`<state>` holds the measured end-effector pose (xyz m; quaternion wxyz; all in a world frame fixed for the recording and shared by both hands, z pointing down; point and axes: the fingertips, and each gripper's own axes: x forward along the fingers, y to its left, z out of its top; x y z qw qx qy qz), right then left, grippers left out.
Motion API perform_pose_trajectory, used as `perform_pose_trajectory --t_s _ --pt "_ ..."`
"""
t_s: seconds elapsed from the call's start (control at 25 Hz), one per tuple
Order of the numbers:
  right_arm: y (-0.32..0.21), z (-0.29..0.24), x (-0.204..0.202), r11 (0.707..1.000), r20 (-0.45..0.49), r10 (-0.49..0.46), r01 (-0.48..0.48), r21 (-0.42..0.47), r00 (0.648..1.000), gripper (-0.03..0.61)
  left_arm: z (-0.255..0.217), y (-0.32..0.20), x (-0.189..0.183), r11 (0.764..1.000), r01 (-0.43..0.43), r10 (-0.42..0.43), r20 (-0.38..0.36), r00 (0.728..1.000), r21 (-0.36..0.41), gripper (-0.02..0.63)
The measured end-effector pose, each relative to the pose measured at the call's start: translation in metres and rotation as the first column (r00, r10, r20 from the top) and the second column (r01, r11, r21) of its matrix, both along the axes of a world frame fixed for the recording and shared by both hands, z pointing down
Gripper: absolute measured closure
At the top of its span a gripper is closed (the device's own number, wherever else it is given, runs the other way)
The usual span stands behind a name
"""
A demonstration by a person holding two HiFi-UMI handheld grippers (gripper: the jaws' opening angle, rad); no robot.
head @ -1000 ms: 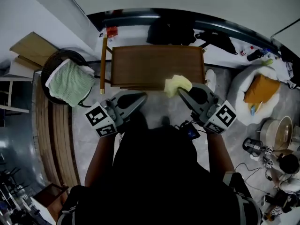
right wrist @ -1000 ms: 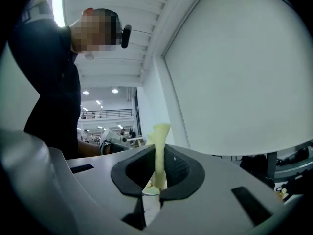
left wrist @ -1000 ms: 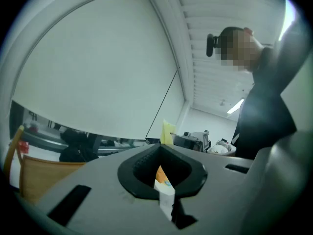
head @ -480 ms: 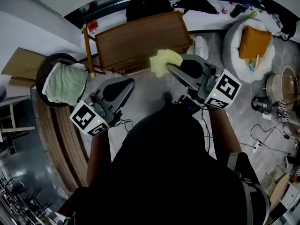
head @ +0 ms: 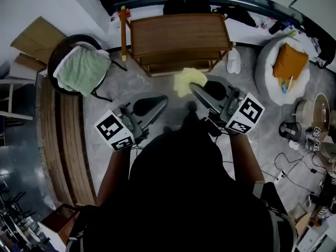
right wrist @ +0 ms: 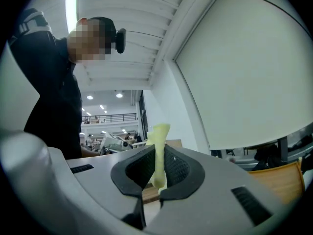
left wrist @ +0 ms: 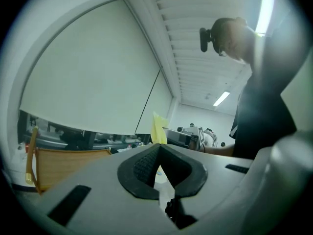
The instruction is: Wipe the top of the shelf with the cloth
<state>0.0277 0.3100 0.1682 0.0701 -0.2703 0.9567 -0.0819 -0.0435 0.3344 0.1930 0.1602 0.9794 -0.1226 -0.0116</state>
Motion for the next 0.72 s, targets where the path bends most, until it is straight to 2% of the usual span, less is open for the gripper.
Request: perform_pose_trajectory --t_s 0.16,0.24,0.36,0.44,0.52,0.6,0.72 --pt "0.009 -0.004 -0.024 0.999 -0.013 -0.042 0.042 0.005 0.999 0.535 -0.003 0.004 -0.02 1.0 0.009 -0.009 0.001 1.0 0.013 0.603" --pt "0.011 -0.012 -0.038 0.998 -0.018 -0.063 0.064 0.024 0.998 0.535 -0.008 0.002 -0.032 1.0 0.011 -0.011 -0.023 1.0 0.011 0.603" --pt "0.012 -0.014 -0.051 0.997 -0.037 -0.063 0.064 0.034 0.997 0.535 -0.009 0.0 -0.048 0.999 0.017 -0.022 -0.13 0.991 -0.041 0.603" --pt "0.011 -0.007 -0.05 1.0 -0.053 -0.026 0.027 0.003 0.998 0.535 -0.008 -0.002 -0.057 0.996 0.033 -0.051 -0.224 0.973 -0.083 0.603" --pt "0.016 -0.001 -0.044 1.0 -0.064 -0.002 0.0 -0.023 0.998 0.535 -0.006 -0.004 -0.061 0.994 0.03 -0.059 -0.284 0.957 -0.107 0.603" --pt "0.023 0.001 -0.034 0.999 -0.074 0.013 -0.016 -0.041 0.997 0.535 -0.006 -0.003 -0.058 0.994 0.005 -0.037 -0.302 0.952 -0.106 0.603" --pt "0.031 0.003 -0.024 0.998 -0.087 0.029 -0.034 -0.06 0.996 0.535 -0.004 -0.001 -0.051 0.995 -0.037 0.009 -0.286 0.958 -0.091 0.603"
